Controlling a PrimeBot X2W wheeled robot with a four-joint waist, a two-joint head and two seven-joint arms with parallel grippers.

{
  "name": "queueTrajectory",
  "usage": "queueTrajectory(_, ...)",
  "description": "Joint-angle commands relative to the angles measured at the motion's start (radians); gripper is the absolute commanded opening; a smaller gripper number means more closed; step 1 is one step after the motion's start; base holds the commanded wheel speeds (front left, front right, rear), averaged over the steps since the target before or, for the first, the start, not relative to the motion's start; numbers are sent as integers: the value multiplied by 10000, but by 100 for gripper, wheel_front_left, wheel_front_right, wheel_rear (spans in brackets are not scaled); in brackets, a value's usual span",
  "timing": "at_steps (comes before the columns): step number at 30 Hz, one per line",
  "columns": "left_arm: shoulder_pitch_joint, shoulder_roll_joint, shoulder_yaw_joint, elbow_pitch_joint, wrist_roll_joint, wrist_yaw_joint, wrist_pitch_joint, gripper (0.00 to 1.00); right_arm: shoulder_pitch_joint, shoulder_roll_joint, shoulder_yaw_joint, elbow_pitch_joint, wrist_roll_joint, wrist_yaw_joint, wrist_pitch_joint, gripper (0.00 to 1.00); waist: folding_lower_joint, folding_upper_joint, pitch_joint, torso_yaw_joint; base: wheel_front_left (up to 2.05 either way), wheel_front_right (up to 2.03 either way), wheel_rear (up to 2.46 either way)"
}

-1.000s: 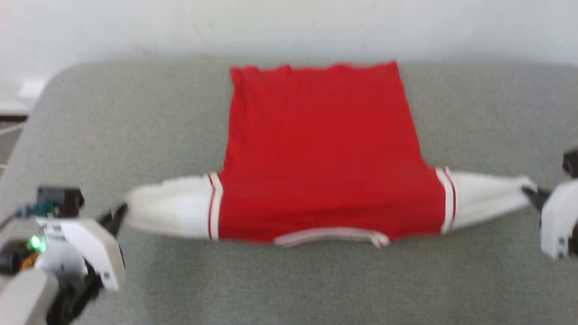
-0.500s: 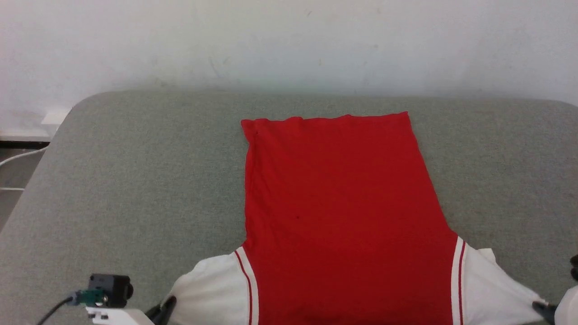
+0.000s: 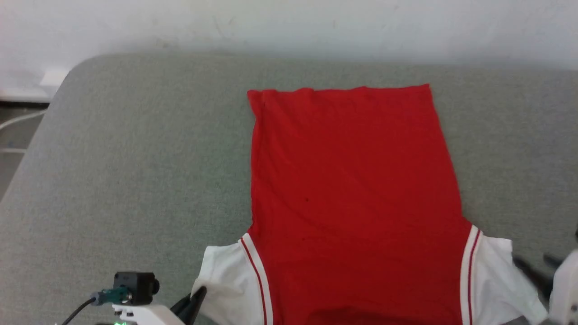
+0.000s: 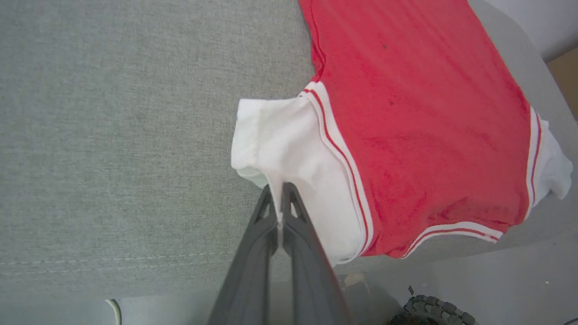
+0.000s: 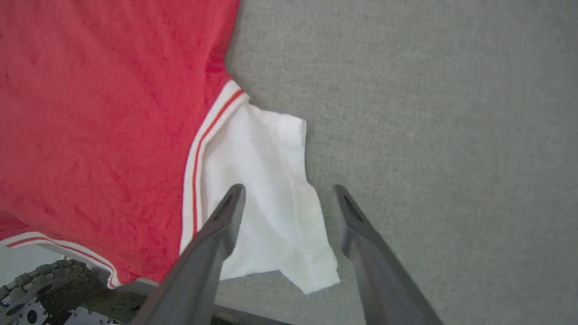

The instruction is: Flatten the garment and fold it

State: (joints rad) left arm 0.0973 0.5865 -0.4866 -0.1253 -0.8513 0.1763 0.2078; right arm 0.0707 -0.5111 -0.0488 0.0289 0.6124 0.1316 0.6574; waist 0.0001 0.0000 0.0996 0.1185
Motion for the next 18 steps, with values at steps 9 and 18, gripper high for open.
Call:
queueTrajectory(9,-940,-467,-127,-1007,615,46,-379,0,-3244,-197,-285,-706,-453,-9,880,100,-1,0,2379,1479,0,0,0)
queueTrajectory(18,-1593,-1390,-759,-1317,1179,-74,-975,0,-6722,-981,433,1003,-1515,-9,2398,100,-1,0,4054,2636,0,0,0)
